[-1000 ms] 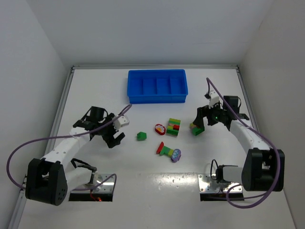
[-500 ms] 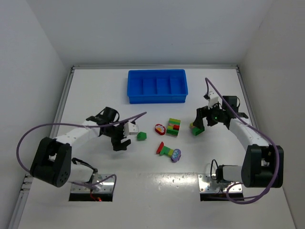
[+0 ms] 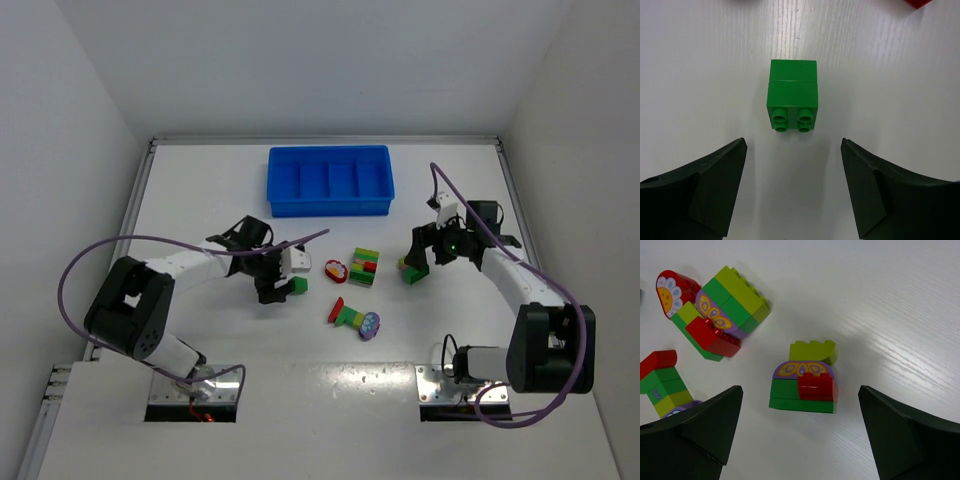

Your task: Sort the legos into containers by color

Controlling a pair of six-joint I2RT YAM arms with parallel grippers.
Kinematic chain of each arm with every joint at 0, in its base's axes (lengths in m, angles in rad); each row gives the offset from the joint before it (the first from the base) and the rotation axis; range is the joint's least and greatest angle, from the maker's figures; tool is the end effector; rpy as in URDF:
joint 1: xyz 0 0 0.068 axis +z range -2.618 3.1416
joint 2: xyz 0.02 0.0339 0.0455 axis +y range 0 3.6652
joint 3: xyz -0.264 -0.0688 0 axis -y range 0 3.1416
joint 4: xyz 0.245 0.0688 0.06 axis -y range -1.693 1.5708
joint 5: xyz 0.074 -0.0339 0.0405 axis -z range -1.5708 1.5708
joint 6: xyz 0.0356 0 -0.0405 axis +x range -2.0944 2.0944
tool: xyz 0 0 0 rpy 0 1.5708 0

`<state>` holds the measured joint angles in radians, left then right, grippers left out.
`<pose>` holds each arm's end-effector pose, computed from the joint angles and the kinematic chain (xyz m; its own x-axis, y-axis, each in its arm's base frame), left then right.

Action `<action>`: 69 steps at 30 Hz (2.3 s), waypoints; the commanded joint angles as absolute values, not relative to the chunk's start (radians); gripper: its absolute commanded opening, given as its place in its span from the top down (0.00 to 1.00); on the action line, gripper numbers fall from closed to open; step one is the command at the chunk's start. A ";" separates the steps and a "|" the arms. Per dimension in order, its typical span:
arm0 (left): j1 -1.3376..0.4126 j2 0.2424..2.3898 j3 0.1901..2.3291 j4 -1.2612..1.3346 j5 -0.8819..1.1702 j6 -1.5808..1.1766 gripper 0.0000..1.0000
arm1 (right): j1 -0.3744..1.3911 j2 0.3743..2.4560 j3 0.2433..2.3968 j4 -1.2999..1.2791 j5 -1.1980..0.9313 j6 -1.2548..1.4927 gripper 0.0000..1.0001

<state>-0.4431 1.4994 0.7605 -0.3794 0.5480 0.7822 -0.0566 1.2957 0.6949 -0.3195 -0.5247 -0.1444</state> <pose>0.2345 -0.1318 0.1623 -0.1734 0.7482 -0.6404 0.9783 0.2060 -0.0242 0.2484 0.0038 0.1952 -0.7497 -0.0823 -0.6566 -0.3656 0.8786 0.3074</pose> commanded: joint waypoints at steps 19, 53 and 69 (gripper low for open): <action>-0.525 1.595 0.851 -0.291 0.546 0.741 0.43 | -0.060 1.293 0.747 -0.318 -0.561 -0.166 0.00; -0.462 1.669 1.247 -0.492 1.348 0.339 0.92 | 0.238 1.397 0.937 -0.175 -1.264 -0.135 0.00; -0.453 1.689 1.275 -0.502 1.359 0.339 0.92 | 0.388 1.525 1.023 -0.262 -1.239 -0.170 0.02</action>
